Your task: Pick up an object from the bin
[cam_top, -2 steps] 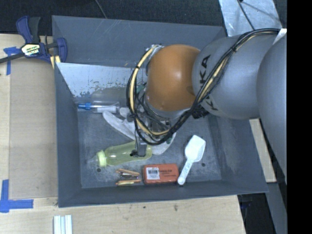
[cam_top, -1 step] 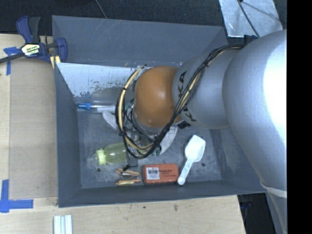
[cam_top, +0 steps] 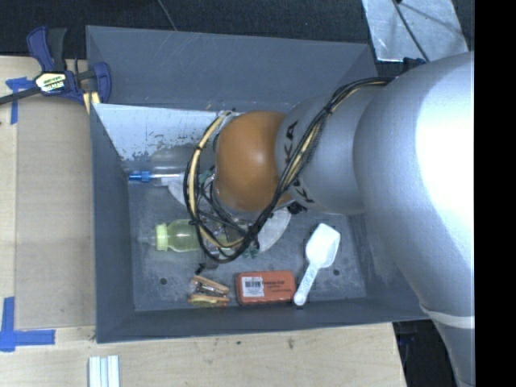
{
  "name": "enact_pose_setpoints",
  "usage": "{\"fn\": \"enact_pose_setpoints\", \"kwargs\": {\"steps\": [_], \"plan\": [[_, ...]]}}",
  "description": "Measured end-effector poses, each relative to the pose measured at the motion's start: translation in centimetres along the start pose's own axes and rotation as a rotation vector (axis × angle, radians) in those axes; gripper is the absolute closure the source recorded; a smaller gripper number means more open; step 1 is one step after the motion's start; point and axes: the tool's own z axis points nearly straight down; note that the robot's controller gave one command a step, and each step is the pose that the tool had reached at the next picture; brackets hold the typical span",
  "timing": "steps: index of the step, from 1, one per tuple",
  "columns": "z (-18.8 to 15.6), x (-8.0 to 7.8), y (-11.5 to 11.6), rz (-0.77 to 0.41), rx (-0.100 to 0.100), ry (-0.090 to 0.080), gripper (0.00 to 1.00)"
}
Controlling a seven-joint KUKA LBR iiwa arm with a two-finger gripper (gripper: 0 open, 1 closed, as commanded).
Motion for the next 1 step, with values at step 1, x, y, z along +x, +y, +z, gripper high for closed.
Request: {"fn": "enact_pose_setpoints", "kwargs": {"steps": [1], "plan": [[-0.12,0.0,0.03,0.002,0.0,-0.001,1.0]]}}
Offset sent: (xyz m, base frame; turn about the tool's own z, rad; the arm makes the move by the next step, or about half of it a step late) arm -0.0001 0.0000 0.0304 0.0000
